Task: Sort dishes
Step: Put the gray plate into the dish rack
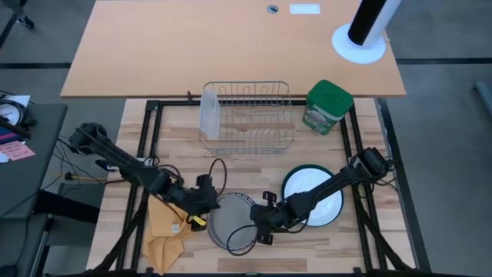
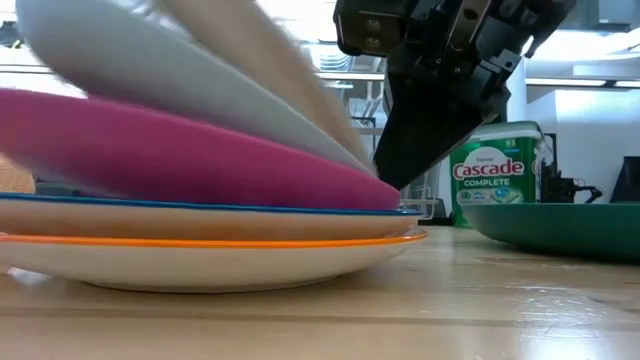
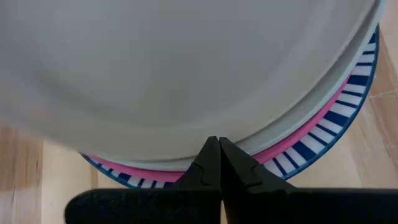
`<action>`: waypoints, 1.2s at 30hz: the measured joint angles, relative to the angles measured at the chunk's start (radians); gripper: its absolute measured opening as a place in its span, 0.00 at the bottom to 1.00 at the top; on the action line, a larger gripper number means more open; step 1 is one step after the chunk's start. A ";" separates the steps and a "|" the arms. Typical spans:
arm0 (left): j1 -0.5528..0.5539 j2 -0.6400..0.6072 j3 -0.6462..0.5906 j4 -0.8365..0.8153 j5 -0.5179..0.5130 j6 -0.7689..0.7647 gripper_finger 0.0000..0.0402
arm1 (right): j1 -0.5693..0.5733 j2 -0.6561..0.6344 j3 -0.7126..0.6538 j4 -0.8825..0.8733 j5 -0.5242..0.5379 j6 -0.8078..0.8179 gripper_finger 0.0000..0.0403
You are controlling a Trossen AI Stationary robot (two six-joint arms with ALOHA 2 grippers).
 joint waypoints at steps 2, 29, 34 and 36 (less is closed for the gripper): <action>-0.008 0.000 0.081 0.025 -0.028 0.033 0.00 | 0.000 0.000 0.000 0.000 0.000 0.000 0.00; 0.053 0.000 0.239 -0.007 -0.327 0.112 0.00 | -0.041 0.000 -0.001 0.015 -0.004 -0.053 0.00; 0.054 0.000 0.239 -0.008 -0.328 0.101 0.00 | -0.039 0.000 -0.001 0.015 -0.005 -0.061 0.00; 0.053 -0.001 0.231 -0.001 -0.316 0.101 0.00 | -0.038 0.000 -0.001 0.016 -0.005 -0.061 0.00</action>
